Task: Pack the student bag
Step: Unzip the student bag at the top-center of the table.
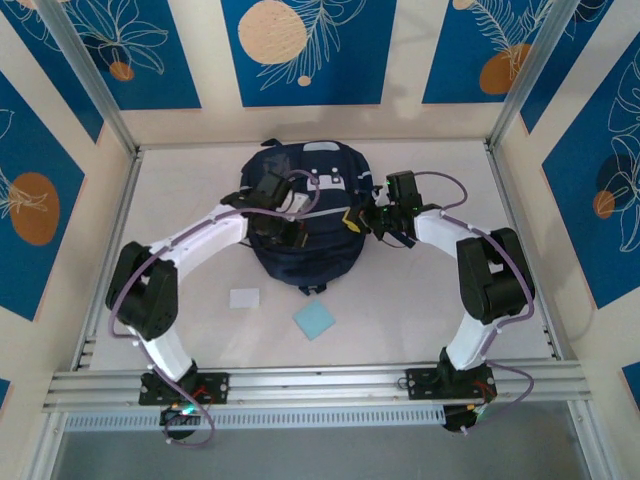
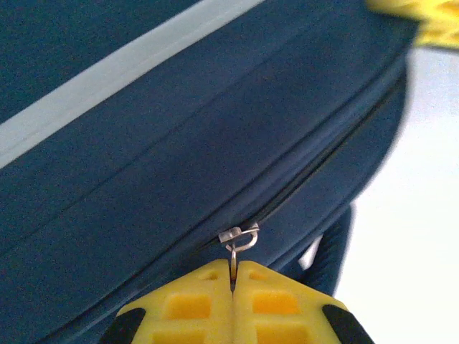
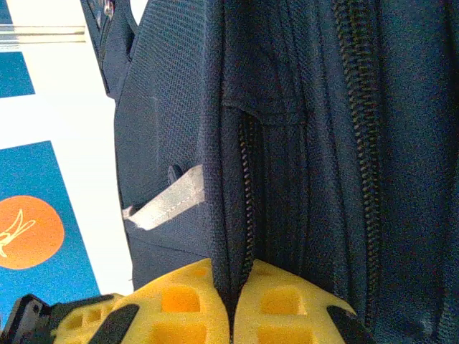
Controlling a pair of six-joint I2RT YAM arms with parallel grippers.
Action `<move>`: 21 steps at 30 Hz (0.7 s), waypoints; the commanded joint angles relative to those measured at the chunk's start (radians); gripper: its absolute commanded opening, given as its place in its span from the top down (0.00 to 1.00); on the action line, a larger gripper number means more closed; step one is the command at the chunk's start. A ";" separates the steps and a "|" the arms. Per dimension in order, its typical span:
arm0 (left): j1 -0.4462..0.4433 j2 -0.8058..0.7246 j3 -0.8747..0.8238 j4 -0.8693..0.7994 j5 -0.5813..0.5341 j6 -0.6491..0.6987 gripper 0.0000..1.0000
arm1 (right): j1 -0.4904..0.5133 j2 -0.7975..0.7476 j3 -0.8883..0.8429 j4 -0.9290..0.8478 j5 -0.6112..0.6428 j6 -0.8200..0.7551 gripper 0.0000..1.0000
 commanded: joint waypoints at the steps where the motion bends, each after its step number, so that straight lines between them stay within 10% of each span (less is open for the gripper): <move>1: 0.068 -0.056 -0.022 -0.195 -0.111 0.071 1.00 | -0.034 -0.034 0.043 -0.042 0.014 -0.093 1.00; 9: 0.183 -0.027 -0.024 -0.237 -0.357 0.098 1.00 | -0.055 -0.017 0.132 -0.140 -0.032 -0.262 1.00; 14: 0.186 -0.059 -0.126 0.091 -0.586 0.112 1.00 | -0.071 0.035 0.205 -0.208 -0.143 -0.417 1.00; 21: 0.215 -0.086 -0.230 0.407 -0.362 0.318 1.00 | -0.101 0.107 0.320 -0.313 -0.205 -0.572 1.00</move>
